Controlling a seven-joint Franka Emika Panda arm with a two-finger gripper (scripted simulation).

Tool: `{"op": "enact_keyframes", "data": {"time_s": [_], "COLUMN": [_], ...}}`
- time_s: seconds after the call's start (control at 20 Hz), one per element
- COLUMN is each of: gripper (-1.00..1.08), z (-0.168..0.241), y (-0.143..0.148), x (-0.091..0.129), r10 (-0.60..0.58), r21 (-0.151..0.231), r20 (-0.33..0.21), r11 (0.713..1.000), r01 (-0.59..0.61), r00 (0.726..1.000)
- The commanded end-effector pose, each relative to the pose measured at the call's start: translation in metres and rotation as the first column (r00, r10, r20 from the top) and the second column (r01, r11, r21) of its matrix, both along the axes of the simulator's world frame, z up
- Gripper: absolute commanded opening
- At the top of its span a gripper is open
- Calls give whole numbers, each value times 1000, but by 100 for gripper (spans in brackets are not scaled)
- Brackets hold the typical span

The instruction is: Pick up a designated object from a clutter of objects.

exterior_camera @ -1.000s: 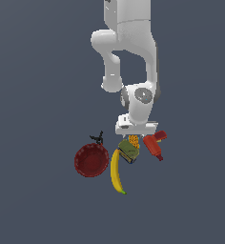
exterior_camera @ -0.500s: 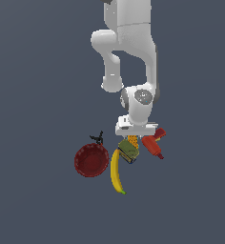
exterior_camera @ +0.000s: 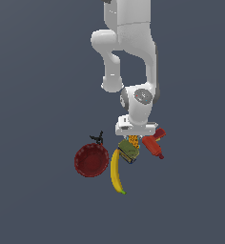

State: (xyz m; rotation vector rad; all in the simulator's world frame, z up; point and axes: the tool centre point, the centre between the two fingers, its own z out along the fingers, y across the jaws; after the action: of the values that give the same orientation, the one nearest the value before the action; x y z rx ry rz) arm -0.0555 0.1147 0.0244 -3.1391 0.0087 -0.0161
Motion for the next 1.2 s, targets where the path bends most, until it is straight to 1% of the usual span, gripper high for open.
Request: {"op": "enact_keyframes", "data": {"time_s": [0.0,0.25,0.5,0.75,1.15], "gripper": [-100,-100,-100,-100,-100], "z": [2,18,47,88,167], "y": [0,-3,-8,-16,-31], "x": [0,2,5,10,19], "r10": [1,1,1,0,-1], "r21": [1,1,0,0,0], "r20": [-1,-1,-2,-3,-4], "r11": [1000,1000,1000,1000,1000], "r01": [-1,-1,-1,0,1], "r00": [1000,1000,1000,1000,1000]}}
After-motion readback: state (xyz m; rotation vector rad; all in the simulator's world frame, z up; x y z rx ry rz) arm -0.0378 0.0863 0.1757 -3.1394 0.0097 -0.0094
